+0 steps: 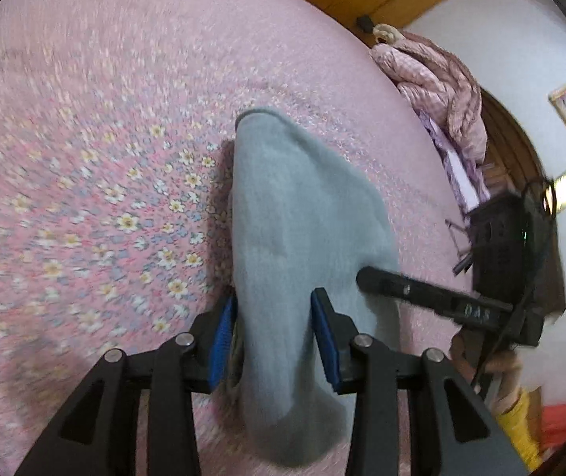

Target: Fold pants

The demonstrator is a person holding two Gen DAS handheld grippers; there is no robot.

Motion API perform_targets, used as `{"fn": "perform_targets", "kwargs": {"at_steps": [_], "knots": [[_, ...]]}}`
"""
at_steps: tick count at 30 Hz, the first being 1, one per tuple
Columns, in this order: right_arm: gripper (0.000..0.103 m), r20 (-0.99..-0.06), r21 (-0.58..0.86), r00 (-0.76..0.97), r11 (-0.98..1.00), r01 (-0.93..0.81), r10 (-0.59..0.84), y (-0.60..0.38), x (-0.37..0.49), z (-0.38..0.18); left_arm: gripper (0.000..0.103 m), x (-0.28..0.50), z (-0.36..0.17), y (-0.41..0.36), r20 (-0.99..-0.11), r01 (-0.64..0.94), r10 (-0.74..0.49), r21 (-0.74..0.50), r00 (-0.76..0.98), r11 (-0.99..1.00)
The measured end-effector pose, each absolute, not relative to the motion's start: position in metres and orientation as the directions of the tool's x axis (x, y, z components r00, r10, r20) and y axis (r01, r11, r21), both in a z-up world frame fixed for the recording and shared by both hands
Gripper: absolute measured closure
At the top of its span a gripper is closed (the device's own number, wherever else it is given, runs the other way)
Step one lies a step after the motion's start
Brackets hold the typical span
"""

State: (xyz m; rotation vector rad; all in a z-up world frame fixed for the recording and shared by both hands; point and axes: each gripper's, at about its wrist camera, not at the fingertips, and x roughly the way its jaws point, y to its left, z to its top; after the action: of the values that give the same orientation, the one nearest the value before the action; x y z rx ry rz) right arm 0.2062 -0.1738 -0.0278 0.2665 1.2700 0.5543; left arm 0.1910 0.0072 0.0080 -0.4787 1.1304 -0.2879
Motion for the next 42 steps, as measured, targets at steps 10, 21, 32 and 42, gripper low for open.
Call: {"fn": "perform_targets", "kwargs": {"at_steps": [10, 21, 32, 42], "knots": [[0.068, -0.862, 0.35, 0.27, 0.888, -0.298, 0.43, -0.17, 0.139, 0.0, 0.057, 0.14, 0.013, 0.009, -0.845, -0.002, -0.356, -0.389, 0.399, 0.921], [0.063, -0.882, 0.251, 0.336, 0.932, -0.261, 0.331, -0.169, 0.086, -0.008, 0.043, 0.097, 0.007, 0.005, -0.877, -0.01, -0.199, -0.226, 0.438, 0.974], [0.039, -0.941, 0.062, 0.318, 0.984, -0.168, 0.114, -0.18, 0.035, -0.015, 0.015, 0.064, -0.013, -0.027, -0.916, -0.024, -0.107, -0.126, 0.386, 0.992], [0.011, -0.934, 0.071, 0.335, 0.983, -0.168, 0.124, -0.17, 0.034, -0.041, 0.001, 0.059, -0.034, -0.05, -0.934, -0.015, -0.021, -0.028, 0.356, 1.0]]}}
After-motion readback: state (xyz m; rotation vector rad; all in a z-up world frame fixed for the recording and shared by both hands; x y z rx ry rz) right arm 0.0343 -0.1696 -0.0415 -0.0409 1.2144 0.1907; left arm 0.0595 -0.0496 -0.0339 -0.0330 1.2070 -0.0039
